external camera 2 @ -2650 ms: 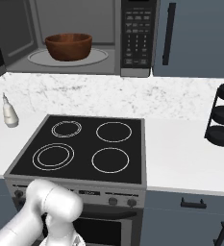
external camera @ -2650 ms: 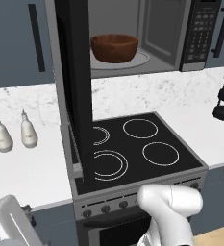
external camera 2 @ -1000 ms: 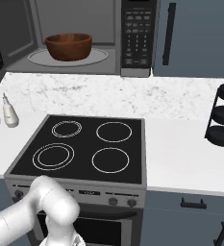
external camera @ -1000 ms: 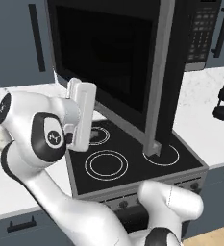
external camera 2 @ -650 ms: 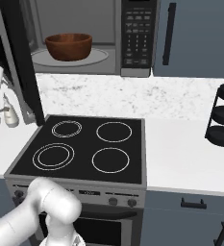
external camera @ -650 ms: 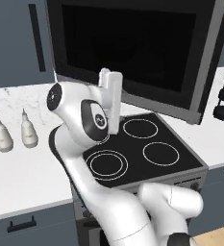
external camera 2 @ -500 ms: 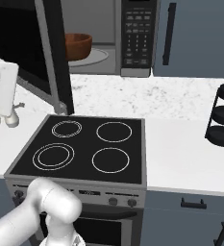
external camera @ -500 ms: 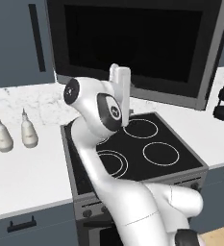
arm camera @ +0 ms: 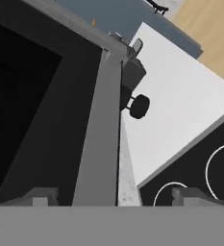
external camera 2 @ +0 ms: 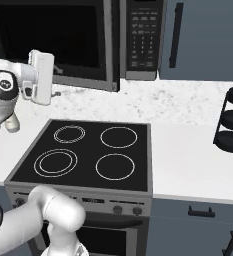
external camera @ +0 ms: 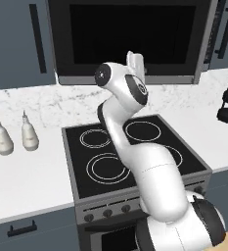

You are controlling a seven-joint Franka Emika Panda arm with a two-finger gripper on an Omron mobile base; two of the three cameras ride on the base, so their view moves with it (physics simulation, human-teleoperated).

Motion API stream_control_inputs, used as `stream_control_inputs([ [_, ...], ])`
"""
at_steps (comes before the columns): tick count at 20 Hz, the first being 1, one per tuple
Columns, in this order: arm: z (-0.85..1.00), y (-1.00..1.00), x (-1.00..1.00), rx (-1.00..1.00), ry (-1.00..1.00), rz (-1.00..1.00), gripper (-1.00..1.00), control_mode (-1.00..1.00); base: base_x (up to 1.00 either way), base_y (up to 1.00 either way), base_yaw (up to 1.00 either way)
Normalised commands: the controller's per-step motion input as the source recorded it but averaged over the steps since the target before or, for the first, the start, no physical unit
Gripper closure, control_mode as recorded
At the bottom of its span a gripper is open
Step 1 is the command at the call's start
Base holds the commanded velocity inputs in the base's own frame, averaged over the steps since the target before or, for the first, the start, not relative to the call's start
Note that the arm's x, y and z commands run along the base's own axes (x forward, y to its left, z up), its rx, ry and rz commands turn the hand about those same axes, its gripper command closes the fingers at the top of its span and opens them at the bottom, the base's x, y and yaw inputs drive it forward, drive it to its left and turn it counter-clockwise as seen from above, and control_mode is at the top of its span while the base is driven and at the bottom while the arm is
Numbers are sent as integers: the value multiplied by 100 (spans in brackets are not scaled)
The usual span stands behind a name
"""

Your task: Pick the broccoli from the sink and place it in the bowl. Then pick the bowl and place it in the microwave. Then close the microwave door and press the start button.

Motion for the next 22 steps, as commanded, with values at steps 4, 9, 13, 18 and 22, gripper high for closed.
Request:
stream_control_inputs([
  [4, 36, -8, 100, 0, 12, 0, -100, -100, 0, 0, 0],
  [9, 14, -2, 84, 0, 7, 3, -100, -100, 0, 0, 0],
  [13, 0, 0, 47, 0, 0, 11, -100, -100, 0, 0, 0],
  [18, 0, -27, -48, 2, -9, 20, -100, -100, 0, 0, 0],
  [22, -31, -96, -100, 11, -30, 36, -100, -100, 0, 0, 0],
])
